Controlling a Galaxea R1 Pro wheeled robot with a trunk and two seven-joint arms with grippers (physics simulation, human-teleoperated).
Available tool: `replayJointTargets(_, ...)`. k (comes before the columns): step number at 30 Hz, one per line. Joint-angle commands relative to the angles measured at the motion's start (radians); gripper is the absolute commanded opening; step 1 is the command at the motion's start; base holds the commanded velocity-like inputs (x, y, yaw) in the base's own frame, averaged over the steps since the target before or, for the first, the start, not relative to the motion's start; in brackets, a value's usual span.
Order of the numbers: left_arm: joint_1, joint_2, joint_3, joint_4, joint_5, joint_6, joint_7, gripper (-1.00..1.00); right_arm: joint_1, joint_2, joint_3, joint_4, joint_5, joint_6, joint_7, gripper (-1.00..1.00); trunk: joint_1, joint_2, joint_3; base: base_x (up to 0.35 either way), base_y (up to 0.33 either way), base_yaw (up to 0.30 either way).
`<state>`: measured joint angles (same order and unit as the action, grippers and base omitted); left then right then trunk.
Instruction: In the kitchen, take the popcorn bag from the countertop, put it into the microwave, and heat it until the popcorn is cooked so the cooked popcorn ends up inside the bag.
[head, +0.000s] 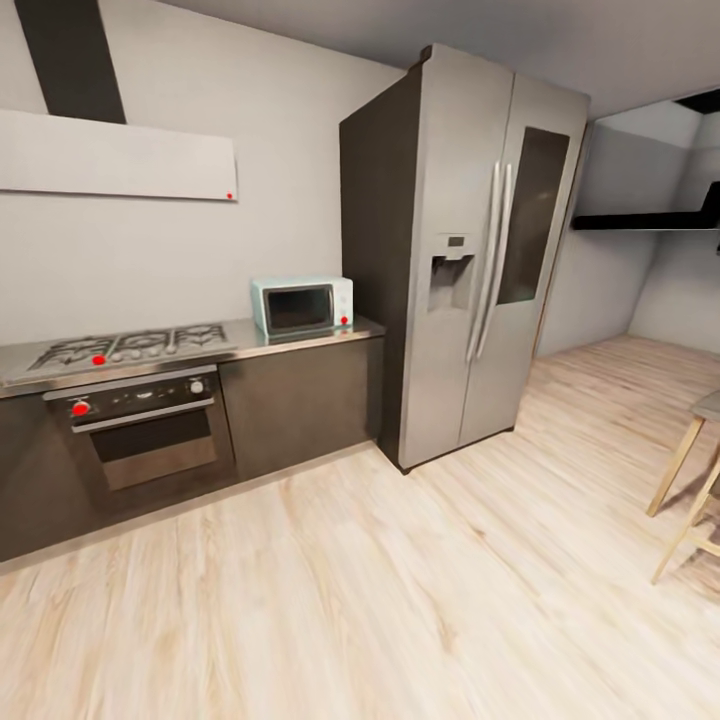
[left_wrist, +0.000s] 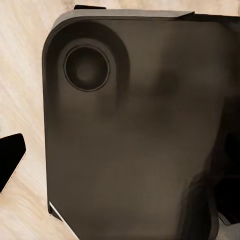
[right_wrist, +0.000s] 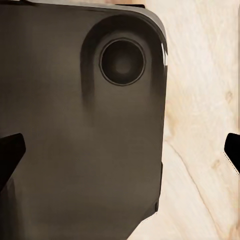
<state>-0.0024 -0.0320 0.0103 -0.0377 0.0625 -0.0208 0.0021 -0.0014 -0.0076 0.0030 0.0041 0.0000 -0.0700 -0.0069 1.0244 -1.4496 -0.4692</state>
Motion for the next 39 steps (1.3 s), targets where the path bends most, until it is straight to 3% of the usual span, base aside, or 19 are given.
replayJointTargets(1, 0.000, 0.000, 0.000, 0.000, 0.007, -0.002, 0.000, 1.00, 0.000, 0.000, 0.000, 0.000, 0.000, -0.004, -0.001, 1.00, 0.001, 0.000, -0.001, 0.333, 0.000, 0.000)
replayJointTargets(39, -0.001, 0.000, 0.002, 0.000, 0.007, -0.004, 0.001, 1.00, 0.000, 0.001, 0.000, 0.000, -0.002, -0.005, -0.001, 1.00, 0.001, 0.000, -0.001, 0.333, -0.006, 0.000)
